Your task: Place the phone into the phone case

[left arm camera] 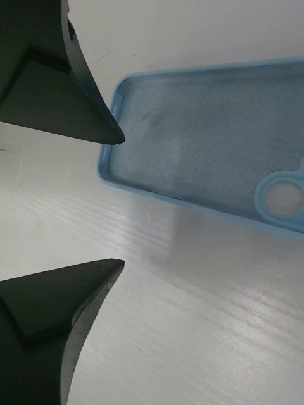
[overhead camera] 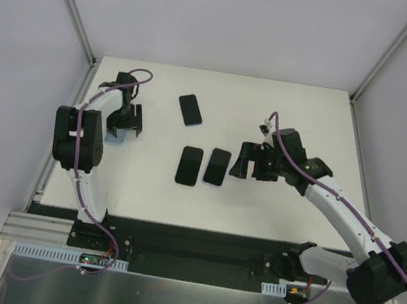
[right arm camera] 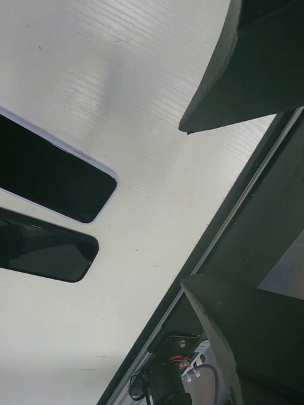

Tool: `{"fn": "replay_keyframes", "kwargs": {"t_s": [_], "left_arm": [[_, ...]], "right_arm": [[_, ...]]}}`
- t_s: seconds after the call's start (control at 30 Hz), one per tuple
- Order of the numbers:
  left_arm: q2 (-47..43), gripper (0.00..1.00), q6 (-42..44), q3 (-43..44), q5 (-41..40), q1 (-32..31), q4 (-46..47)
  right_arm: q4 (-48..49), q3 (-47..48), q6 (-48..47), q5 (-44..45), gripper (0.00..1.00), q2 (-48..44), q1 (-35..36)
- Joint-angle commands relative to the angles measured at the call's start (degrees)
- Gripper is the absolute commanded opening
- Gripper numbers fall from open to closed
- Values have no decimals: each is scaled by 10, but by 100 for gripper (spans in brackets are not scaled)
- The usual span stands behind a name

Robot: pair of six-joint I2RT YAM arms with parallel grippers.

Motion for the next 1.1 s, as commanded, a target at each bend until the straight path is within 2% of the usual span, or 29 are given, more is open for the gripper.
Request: {"fn": "replay_keyframes", "kwargs": {"t_s": [0.0,0.13,0.2,0.37,0.53,0.63,0.73,0.8,0.9,1.07], "left_arm": [[7,71,23,27,-32,-3,-23],[17,65,28,26,-27,9,-23],[24,58,28,26,-11,9,-23],[43,54,22,25,4,10,-23],[21,13,12,16,14,8,-37],[-19,0,-3,-6,26,6,-47],[-73,0,-19,-46,48,1,-50],[-112,0,-34,-71,87,-28,-50],[-154,0,-65,-126,99,-61,-49],[-179,0,-122,-195,99,-165,-50]], "right_arm": [[-11,22,-8,6,97,-13,-3],[-13,20,-10,8,97,-19,-3],[-14,17,-10,10,97,-24,-3],[-12,9,-8,11,97,-33,-3],[-13,2,-8,15,97,-45,-3],[-13,4,-8,14,97,-48,-4],[-12,2,-8,13,97,-49,-4],[-9,-3,-7,16,97,-53,-4],[-3,-13,-1,16,97,-54,-3],[3,-17,0,10,97,-50,-4]]}}
